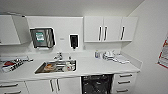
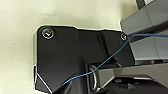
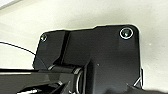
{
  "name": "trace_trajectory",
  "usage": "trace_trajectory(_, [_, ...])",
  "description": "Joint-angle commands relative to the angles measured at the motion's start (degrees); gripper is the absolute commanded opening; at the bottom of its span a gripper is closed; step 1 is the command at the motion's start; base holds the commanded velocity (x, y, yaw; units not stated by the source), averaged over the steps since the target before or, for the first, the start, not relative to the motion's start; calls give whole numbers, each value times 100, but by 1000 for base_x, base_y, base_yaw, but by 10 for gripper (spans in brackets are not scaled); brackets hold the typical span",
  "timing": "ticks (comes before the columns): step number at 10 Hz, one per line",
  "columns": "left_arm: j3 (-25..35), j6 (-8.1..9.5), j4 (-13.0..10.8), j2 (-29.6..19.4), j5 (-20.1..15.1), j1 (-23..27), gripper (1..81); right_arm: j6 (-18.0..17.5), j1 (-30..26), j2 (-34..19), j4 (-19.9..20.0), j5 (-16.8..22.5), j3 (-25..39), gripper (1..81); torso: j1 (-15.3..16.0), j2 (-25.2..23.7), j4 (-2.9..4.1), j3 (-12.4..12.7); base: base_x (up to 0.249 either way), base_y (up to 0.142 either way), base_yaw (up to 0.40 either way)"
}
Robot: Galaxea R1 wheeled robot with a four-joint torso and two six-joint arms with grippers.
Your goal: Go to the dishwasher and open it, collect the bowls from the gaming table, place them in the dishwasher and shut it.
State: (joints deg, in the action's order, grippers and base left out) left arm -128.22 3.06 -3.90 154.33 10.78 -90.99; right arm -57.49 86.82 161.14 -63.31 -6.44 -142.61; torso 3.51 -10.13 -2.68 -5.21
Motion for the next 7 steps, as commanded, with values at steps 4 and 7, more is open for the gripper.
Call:
trace_trajectory(4, [-1434, 28, -14, 784, -366, 253, 811, 774, -37, 615, 1936, 134, -1207, 811, 0, 0, 0, 0, 0, 0, 0])
trace_trajectory(7, [-1443, 28, -23, 828, -357, 261, 811, 3556, 24, 774, 4622, 300, -1233, 811, 0, 0, 0, 0, 0, 0, 0])
